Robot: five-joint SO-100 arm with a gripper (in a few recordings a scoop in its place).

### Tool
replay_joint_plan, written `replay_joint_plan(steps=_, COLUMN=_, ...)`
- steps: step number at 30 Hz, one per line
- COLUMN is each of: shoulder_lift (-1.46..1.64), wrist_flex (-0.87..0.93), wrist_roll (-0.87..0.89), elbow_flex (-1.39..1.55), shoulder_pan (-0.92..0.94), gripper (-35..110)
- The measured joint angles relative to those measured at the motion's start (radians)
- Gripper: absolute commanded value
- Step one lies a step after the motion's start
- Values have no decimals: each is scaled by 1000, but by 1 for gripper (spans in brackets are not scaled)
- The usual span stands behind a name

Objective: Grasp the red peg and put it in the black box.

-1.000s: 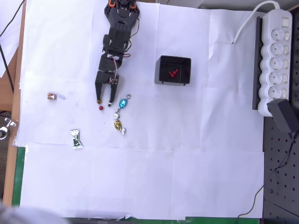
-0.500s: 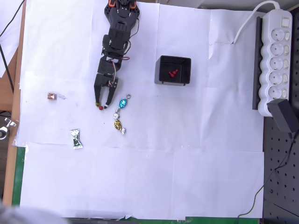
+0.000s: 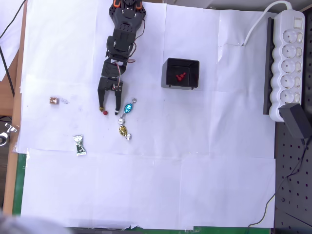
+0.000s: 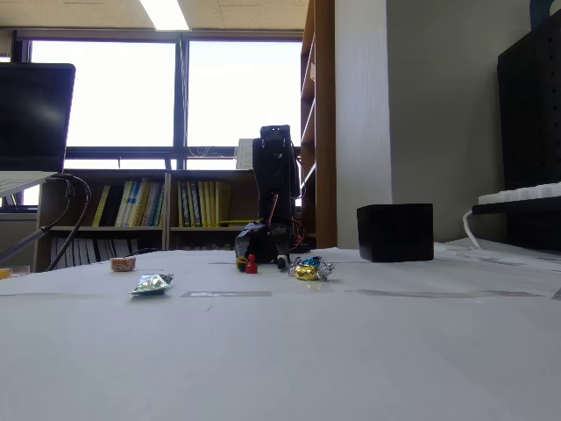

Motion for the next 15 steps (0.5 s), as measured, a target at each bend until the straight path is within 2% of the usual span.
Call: replay_joint_plan(steps=15, shoulder_lift=2, wrist_flex=0, wrist_roll=-9, elbow_flex=14, shoulder_pan=20, gripper=15)
